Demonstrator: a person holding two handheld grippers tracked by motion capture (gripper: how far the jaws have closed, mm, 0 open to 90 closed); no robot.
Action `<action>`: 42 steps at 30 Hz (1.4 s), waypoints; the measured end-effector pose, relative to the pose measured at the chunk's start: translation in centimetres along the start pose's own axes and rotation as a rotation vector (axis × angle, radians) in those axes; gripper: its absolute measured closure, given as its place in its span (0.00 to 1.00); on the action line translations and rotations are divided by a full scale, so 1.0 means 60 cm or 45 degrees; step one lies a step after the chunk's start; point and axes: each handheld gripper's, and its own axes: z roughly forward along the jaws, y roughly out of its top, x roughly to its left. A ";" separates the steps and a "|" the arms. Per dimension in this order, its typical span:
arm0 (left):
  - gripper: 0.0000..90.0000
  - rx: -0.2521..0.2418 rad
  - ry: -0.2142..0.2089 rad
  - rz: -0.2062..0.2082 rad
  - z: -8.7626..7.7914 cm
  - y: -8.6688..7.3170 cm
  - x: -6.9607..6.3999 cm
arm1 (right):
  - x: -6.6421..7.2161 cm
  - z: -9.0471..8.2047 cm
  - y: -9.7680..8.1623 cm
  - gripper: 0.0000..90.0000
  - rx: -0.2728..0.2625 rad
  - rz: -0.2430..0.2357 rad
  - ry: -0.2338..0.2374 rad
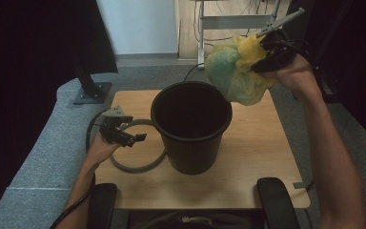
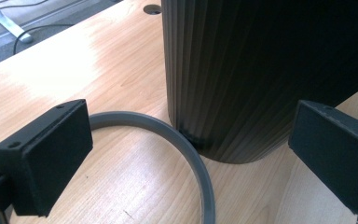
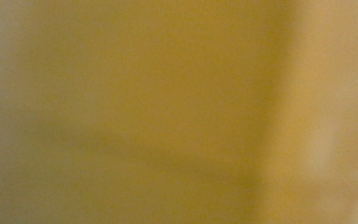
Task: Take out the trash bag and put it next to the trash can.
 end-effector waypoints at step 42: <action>0.00 0.062 0.209 -0.182 0.066 -0.181 0.033 | -0.036 0.112 -0.225 0.77 0.123 0.204 -0.144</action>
